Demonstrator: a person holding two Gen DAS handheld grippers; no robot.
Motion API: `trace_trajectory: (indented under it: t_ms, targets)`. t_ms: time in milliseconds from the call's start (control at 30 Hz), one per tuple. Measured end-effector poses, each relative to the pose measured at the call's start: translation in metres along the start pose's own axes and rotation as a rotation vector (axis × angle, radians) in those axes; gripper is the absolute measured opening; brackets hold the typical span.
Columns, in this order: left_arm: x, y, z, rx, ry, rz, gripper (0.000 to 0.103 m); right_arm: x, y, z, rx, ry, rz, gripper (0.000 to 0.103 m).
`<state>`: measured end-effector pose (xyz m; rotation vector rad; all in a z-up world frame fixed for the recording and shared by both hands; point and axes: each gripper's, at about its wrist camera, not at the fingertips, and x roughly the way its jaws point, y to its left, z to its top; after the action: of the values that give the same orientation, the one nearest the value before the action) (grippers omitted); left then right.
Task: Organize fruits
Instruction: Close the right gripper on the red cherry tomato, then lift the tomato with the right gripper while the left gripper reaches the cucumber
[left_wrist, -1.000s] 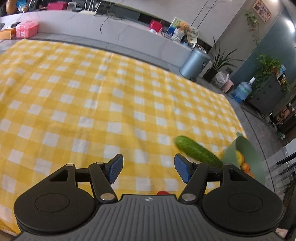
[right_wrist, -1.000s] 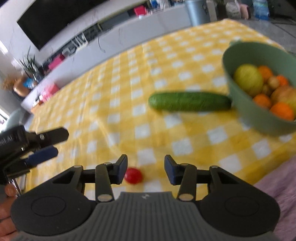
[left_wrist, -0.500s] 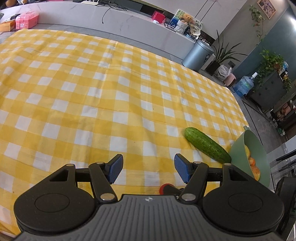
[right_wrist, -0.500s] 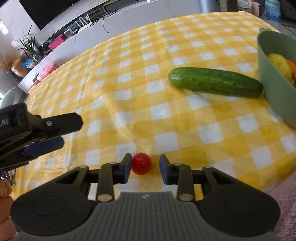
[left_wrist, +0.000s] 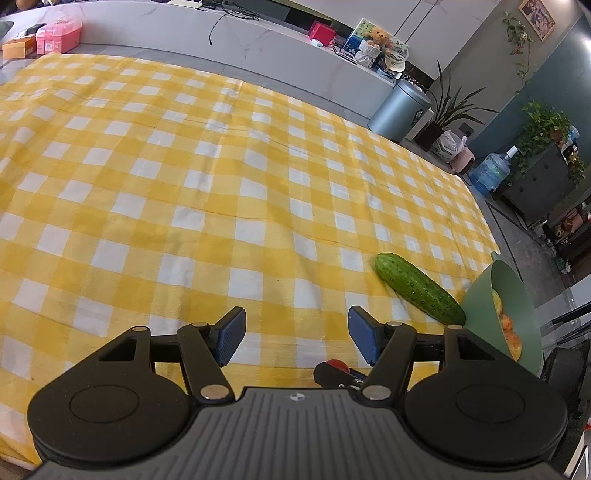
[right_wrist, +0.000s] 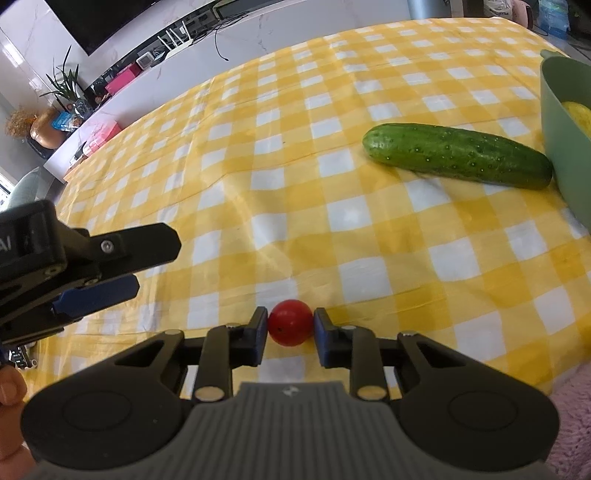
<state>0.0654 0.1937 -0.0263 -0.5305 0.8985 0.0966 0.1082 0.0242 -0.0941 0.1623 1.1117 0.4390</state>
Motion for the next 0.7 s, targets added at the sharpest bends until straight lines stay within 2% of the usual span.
trace_trajectory:
  t_ms: [133, 233, 400, 567, 700]
  targets:
    - [-0.006, -0.002, -0.001, 0.015, -0.017, 0.012, 0.075, -0.002, -0.004, 0.0, 0.018, -0.005, 0.022, 0.023]
    - [-0.01, -0.004, -0.002, 0.01, -0.028, -0.023, 0.075, -0.009, -0.009, 0.001, 0.024, -0.027, 0.038, 0.023]
    - [-0.011, -0.017, -0.006, 0.042, -0.019, -0.031, 0.075, -0.023, -0.024, 0.007, 0.065, -0.061, 0.084, 0.023]
    - [-0.008, -0.039, -0.013, 0.1, -0.015, -0.032, 0.075, -0.042, -0.042, 0.014, 0.111, -0.11, 0.136, 0.023]
    - [-0.007, -0.06, -0.014, 0.172, -0.027, -0.037, 0.074, -0.07, -0.065, 0.019, 0.125, -0.186, 0.114, 0.023]
